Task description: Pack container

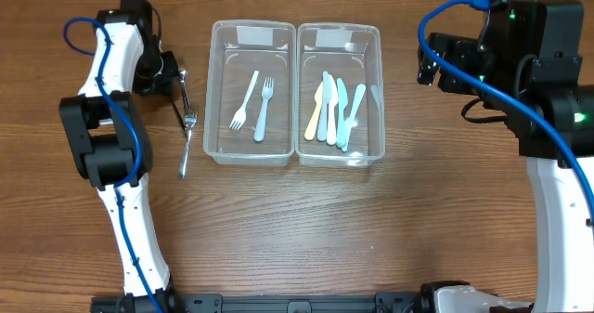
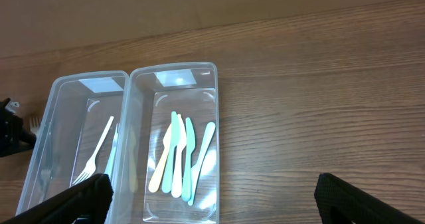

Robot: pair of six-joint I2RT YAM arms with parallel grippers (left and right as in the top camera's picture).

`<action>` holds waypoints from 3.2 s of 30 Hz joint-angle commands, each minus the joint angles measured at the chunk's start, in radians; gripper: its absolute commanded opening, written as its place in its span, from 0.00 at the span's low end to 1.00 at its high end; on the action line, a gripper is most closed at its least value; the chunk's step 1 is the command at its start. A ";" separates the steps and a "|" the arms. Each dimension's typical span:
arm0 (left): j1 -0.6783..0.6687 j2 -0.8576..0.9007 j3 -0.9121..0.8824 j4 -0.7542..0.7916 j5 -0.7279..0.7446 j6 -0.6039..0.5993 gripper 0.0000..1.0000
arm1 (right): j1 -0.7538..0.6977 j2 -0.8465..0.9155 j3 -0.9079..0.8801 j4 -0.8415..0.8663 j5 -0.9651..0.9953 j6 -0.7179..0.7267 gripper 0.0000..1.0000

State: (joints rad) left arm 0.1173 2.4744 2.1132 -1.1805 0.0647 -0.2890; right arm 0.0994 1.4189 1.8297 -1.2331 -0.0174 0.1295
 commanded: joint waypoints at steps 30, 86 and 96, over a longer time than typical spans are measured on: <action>-0.112 -0.450 -0.005 -0.175 -0.018 0.174 0.04 | -0.003 0.002 0.004 0.004 0.016 -0.003 1.00; -0.073 -0.056 -0.006 0.196 -0.050 -0.073 0.50 | -0.003 0.002 0.004 0.004 0.016 -0.003 1.00; -0.090 -0.003 -0.006 0.211 -0.054 -0.073 0.46 | -0.003 0.002 0.004 0.004 0.016 -0.003 1.00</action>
State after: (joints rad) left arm 0.0322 2.4363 2.0991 -0.9699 0.0074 -0.3828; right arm 0.0994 1.4189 1.8297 -1.2331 -0.0162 0.1299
